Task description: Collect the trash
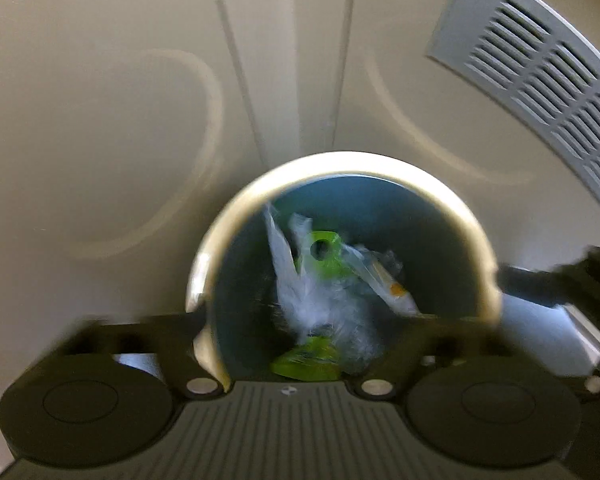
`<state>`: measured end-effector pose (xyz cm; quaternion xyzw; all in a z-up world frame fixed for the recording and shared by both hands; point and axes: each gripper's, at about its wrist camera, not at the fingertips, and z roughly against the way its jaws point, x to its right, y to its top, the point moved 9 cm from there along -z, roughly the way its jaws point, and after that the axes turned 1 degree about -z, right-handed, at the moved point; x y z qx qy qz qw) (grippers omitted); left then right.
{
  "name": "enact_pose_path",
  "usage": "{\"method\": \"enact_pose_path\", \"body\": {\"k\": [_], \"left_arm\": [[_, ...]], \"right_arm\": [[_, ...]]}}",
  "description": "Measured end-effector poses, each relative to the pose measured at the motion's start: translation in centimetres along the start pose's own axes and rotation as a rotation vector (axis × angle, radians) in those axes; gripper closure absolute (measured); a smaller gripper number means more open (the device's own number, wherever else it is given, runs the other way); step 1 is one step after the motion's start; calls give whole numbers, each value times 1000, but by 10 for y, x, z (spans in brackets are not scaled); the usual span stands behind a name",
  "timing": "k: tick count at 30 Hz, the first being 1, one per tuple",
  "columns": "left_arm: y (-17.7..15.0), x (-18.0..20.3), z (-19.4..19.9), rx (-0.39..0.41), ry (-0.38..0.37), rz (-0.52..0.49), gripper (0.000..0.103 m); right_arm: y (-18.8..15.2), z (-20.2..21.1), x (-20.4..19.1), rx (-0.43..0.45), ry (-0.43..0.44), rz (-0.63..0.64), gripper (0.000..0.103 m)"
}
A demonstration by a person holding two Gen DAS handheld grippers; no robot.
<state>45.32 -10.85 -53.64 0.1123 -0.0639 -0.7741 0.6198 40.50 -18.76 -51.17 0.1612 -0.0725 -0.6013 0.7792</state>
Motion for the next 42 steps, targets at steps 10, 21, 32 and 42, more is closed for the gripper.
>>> {"method": "enact_pose_path", "body": {"k": [10,21,32,42], "left_arm": [[-15,-16,38,7,-40,19,0],[-72,-25,84,71,-12,-7,0],[-83,-27,105,146,24,-14,0],[-83,-32,112,172,35,-6,0]], "right_arm": [[-3,44,-3,60,3,-27,19],[-26,108,-25,205,-24,113,9],[-44,128,-23,263,-49,110,6],[-45,138,-24,291,-63,121,6]]}}
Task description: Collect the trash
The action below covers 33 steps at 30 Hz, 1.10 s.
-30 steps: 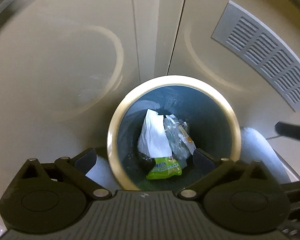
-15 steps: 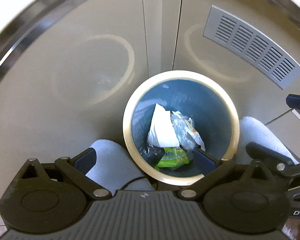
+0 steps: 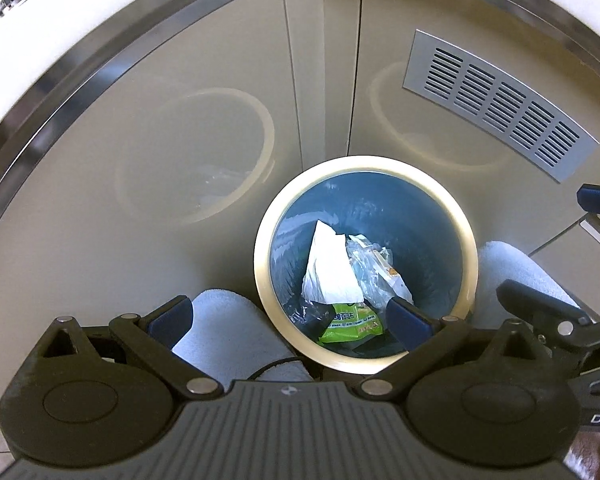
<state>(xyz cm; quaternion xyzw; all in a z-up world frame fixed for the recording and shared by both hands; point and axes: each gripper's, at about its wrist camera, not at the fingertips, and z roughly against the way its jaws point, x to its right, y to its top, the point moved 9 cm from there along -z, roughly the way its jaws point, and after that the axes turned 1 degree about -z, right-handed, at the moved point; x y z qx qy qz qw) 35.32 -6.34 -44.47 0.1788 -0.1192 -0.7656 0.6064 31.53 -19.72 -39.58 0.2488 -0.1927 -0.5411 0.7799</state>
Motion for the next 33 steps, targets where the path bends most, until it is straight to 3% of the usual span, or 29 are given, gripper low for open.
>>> {"method": "enact_pose_path", "body": {"k": [33], "left_arm": [[-1,0,-3,-3,2,-6,0]], "right_arm": [[-5,-7,0,-25,13,-8,6]]}}
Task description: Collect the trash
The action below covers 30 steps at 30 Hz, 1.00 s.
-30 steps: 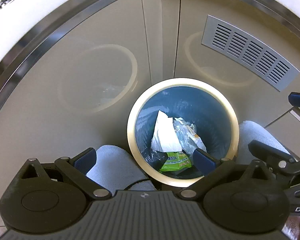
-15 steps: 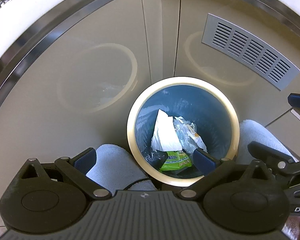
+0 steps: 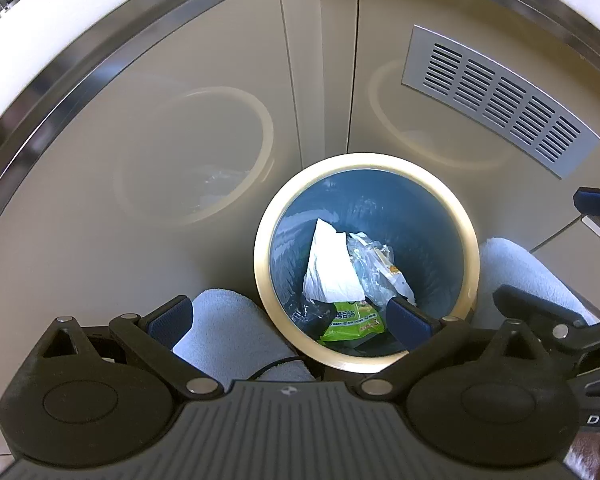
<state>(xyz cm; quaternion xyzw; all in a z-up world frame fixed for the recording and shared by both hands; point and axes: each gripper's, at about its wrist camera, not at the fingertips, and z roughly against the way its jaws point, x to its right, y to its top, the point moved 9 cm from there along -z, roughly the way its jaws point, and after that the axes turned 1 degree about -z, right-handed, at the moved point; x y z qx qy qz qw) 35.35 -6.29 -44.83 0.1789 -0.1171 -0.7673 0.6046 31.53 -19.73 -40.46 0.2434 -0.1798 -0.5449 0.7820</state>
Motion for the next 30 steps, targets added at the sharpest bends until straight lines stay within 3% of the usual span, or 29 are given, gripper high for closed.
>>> {"method": "enact_pose_path", "body": {"k": [10,15,22,30], "left_arm": [[3,-5,5,22,13,2,0],[13,-10,21,77,39,-9,0],[40,-27,66,194,23,40,0],[67,-48,109,305,44,86,0]], "right_arm": [[2,3,4,21,-7,2,6],[13,18,8,73,-3,6,6],[58,62,30,218,22,-52,6],[131,111,86,436,-21,-139,3]]}}
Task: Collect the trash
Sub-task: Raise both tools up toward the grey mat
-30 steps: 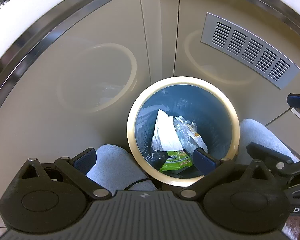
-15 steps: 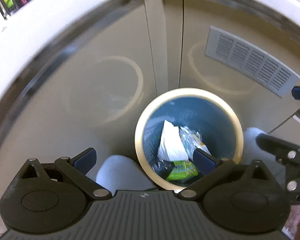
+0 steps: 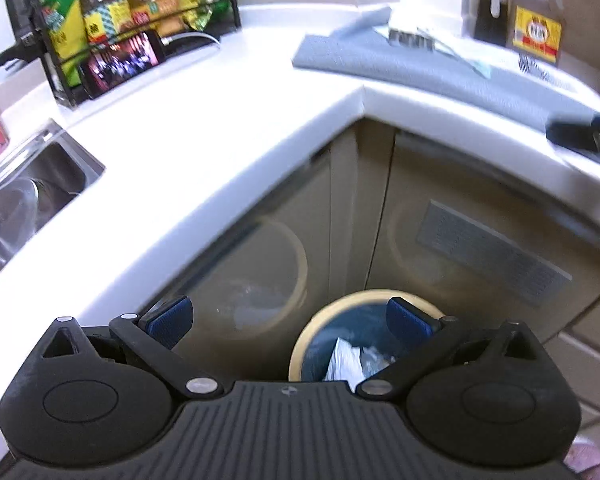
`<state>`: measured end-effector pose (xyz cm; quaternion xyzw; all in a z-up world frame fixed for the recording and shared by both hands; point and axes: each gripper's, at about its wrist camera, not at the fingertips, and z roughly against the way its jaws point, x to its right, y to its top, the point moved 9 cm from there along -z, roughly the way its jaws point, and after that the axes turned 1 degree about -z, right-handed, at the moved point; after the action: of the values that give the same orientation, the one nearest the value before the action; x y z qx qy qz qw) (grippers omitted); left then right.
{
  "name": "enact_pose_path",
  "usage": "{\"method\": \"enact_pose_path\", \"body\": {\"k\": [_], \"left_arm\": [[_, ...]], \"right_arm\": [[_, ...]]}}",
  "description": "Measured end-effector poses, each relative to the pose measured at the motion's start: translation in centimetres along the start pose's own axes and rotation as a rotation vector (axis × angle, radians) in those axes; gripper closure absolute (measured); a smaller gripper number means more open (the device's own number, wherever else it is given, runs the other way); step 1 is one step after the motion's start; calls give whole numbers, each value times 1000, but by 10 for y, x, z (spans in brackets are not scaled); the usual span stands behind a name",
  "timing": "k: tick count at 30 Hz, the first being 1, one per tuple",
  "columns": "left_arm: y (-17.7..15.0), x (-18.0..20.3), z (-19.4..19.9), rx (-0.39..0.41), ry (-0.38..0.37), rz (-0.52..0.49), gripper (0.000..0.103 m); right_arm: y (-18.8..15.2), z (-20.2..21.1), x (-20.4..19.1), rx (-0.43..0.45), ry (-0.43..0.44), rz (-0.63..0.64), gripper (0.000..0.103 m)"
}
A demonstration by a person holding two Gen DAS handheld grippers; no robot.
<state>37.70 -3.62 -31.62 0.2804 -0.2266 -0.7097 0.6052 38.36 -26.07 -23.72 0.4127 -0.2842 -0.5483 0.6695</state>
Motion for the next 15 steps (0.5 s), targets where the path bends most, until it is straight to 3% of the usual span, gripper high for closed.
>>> {"method": "enact_pose_path", "body": {"k": [3,6,13,15], "left_arm": [[7,0,6,7,7,7,0],[11,2,8,5,5,-3,0],[12,-1,10,-5,10,-3,0],[15,-3,9,-5,18,0,0]], "right_arm": [[33,-12,28,67,-63,-25,1],[58,-40,57,73,-116,-50,0],[80,-138,125,-31,-281,-79,0],[79,-163,136,-78,-289,-92,0]]}}
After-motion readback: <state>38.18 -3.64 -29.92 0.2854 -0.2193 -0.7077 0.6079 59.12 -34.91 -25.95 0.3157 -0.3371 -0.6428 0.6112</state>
